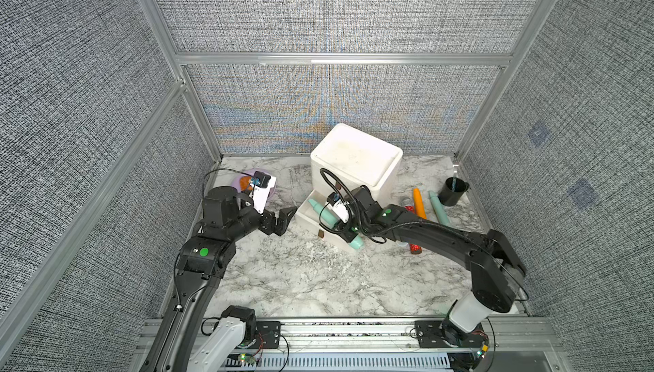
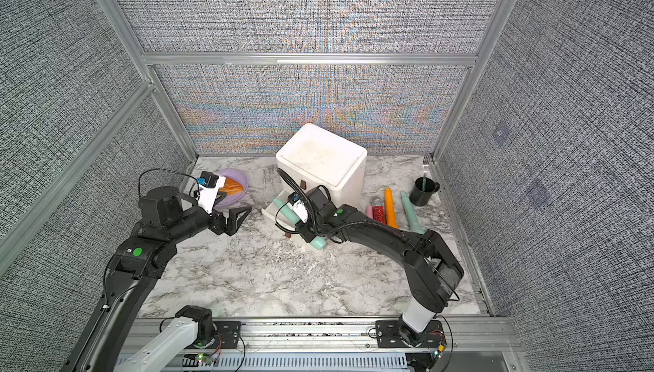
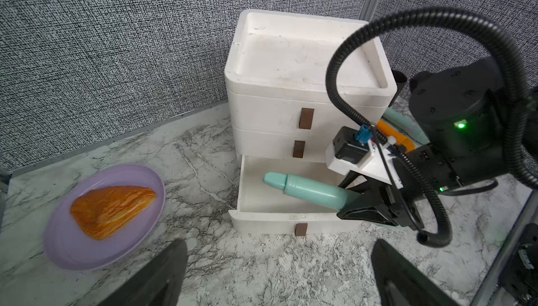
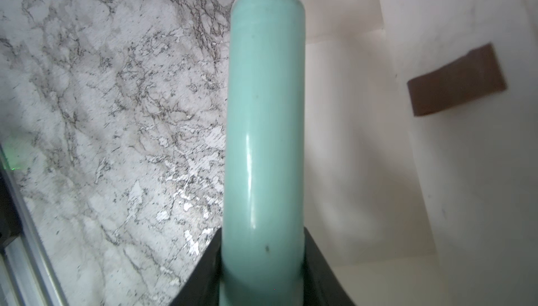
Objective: Take the microphone out of the drawer
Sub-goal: Pick up the microphone from the drawer.
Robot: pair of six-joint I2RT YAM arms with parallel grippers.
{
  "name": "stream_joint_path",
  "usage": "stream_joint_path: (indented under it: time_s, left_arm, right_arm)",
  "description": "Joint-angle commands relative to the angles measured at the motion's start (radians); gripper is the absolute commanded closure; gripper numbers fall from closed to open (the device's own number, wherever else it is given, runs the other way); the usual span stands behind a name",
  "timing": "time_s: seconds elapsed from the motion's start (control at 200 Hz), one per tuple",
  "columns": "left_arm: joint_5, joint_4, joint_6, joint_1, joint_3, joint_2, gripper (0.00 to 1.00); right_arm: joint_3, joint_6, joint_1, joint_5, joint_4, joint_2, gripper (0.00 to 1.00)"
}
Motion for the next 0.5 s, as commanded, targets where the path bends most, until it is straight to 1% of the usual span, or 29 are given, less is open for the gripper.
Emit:
stream_joint_path:
  time_s: [0.0, 0.215, 0.495]
  left_arm:
    - [0.022, 0.036, 0.005, 0.002, 0.004, 0.003, 0.00]
    - [0.031, 0.040, 0.003, 0.005, 0.005, 0.009, 0.00]
    - [0.033, 0.041, -0.002, 0.010, 0.008, 0.006, 0.00]
  right_arm:
    - [-0.061, 0.045, 0.007, 0.013, 0.050, -0.057, 1.00]
    - [-0.211, 0.101, 0.021, -0.004, 0.060, -0.181, 1.00]
    - [-0.360, 0.243, 0.058, -0.002, 0.015, -0.311, 1.00]
